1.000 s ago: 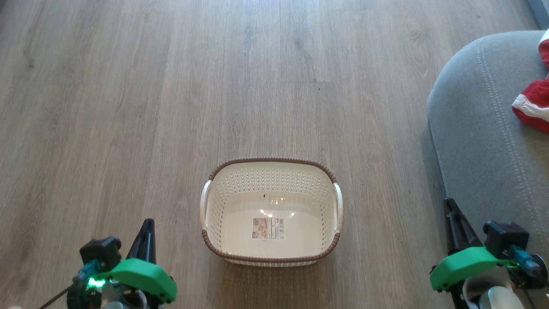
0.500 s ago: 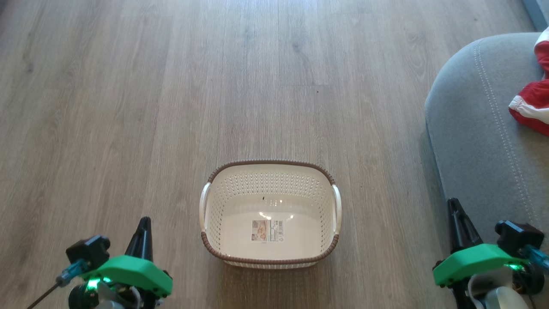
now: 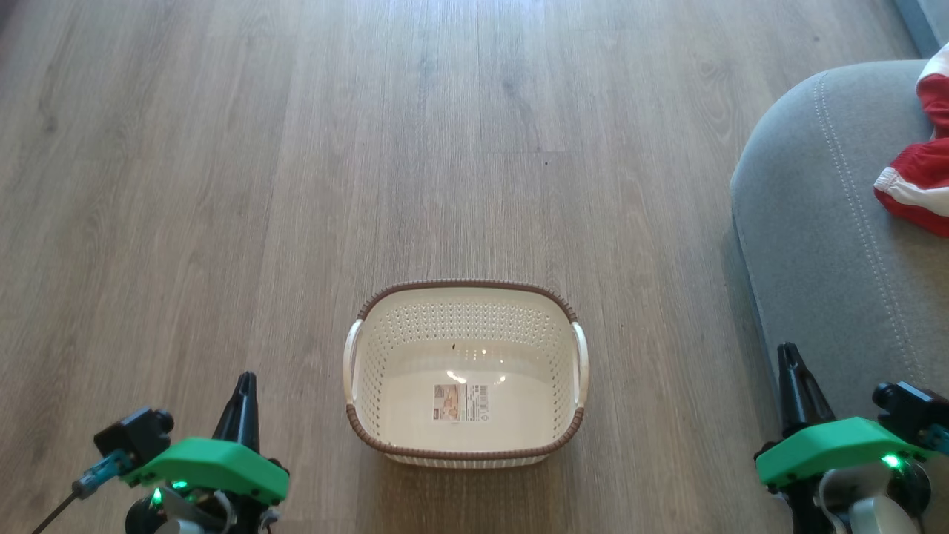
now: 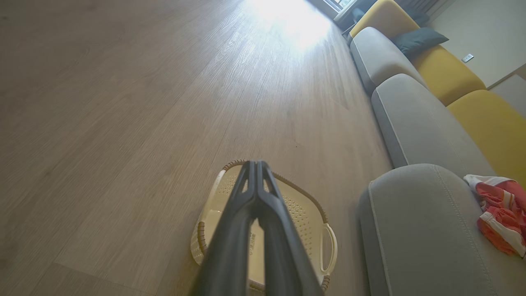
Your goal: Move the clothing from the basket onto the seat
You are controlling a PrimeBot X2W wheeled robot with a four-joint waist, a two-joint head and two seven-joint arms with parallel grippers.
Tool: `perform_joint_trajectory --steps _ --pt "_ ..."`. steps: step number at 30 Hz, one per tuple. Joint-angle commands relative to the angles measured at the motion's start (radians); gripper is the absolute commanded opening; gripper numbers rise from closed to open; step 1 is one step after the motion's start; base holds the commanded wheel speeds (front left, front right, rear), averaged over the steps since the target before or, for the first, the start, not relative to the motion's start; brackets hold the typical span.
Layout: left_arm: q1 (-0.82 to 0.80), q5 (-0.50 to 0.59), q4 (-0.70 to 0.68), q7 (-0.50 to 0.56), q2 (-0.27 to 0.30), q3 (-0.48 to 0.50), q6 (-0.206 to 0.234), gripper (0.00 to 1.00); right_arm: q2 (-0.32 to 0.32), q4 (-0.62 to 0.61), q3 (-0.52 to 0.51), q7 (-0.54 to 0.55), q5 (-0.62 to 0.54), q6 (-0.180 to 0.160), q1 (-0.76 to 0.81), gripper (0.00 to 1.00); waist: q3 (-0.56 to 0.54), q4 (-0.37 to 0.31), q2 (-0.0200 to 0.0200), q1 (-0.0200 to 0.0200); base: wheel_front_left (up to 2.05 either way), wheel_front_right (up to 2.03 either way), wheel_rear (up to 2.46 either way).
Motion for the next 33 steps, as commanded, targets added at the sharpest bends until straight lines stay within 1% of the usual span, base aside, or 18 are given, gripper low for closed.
perform_joint_trajectory --steps 1,33 --pt "-0.039 -0.022 -0.038 0.003 0.006 0.019 -0.007 0.00 -0.007 -0.040 0.003 0.004 0.026 0.000 -0.041 0.00 -0.001 0.000 0.0000 0.0000 0.00 0.00 0.00" --pt "-0.042 -0.362 -0.082 0.095 0.006 0.053 -0.027 0.00 -0.008 -0.053 0.006 0.093 0.422 0.000 -0.058 0.00 -0.021 -0.011 0.0000 0.0000 0.00 0.00 0.00"
